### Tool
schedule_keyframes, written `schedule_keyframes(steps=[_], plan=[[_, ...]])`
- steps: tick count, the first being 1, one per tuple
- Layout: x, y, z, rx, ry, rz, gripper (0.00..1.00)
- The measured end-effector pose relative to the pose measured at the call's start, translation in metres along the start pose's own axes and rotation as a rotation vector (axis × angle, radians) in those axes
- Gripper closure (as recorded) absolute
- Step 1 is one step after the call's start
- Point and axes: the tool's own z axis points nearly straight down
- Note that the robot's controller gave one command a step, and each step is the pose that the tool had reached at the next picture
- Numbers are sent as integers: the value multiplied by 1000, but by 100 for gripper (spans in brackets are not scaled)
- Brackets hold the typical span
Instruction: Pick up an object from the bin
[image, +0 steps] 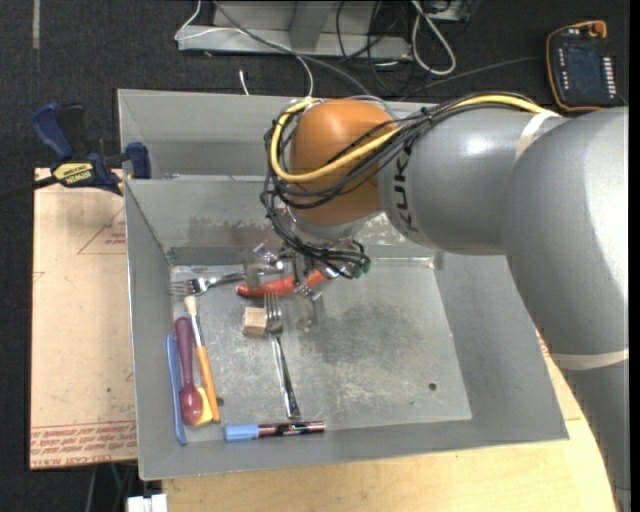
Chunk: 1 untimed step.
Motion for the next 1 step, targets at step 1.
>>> schedule_keyframes(steps=[1], plan=[[-10, -3, 28, 8, -16, 126, 0]])
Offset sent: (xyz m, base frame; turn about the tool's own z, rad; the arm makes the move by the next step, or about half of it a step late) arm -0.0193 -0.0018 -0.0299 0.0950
